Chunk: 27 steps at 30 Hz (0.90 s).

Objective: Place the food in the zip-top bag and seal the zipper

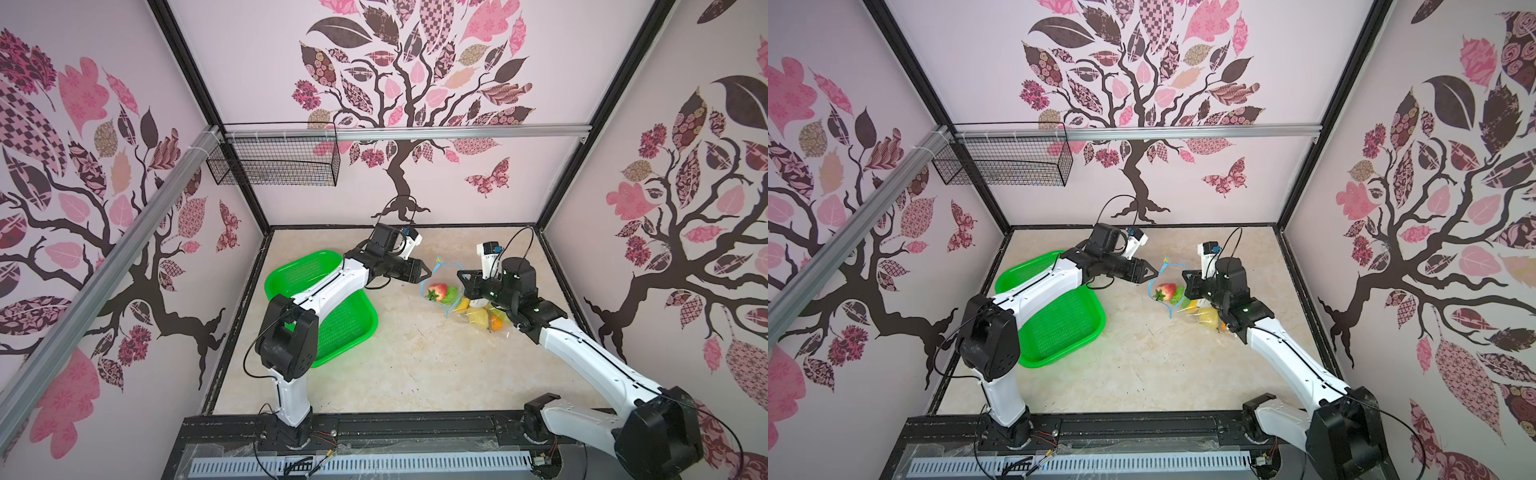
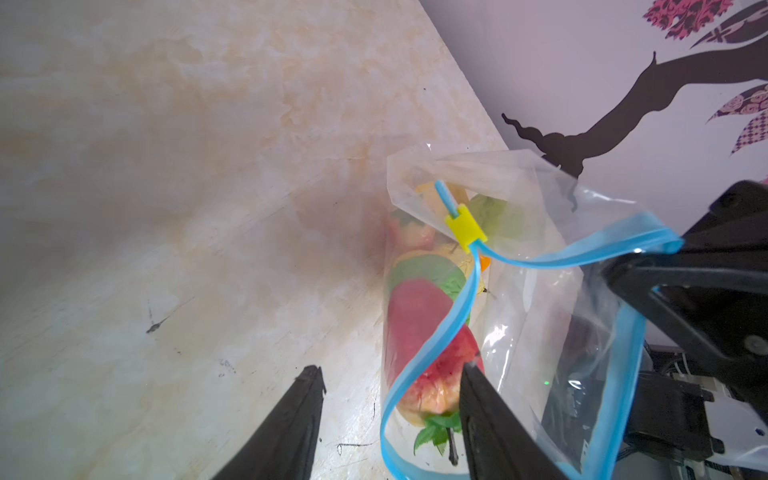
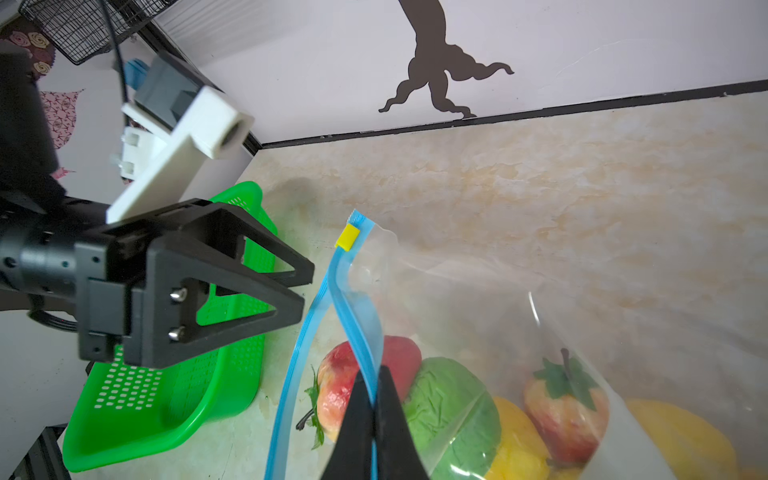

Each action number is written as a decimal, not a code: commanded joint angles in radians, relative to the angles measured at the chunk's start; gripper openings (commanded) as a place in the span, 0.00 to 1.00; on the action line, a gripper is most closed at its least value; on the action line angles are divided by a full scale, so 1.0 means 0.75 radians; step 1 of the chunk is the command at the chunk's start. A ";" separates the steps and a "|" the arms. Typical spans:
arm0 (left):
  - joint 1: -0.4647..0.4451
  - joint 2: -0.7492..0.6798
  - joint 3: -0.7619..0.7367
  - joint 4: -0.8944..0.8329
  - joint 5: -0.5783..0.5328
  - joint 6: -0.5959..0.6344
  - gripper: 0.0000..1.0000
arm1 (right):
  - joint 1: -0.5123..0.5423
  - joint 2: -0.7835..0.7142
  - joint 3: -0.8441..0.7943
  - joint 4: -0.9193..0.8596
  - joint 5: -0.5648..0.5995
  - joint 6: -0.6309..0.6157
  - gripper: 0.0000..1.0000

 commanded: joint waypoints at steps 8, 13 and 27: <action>-0.019 0.049 0.061 0.067 0.053 0.036 0.27 | -0.003 -0.017 0.048 -0.005 0.002 -0.016 0.00; -0.019 0.032 0.083 0.047 0.013 0.027 0.00 | -0.003 -0.006 0.054 -0.006 0.002 -0.017 0.00; -0.035 -0.451 -0.134 0.154 -0.128 -0.400 0.00 | 0.015 0.033 0.290 -0.070 -0.171 0.060 0.00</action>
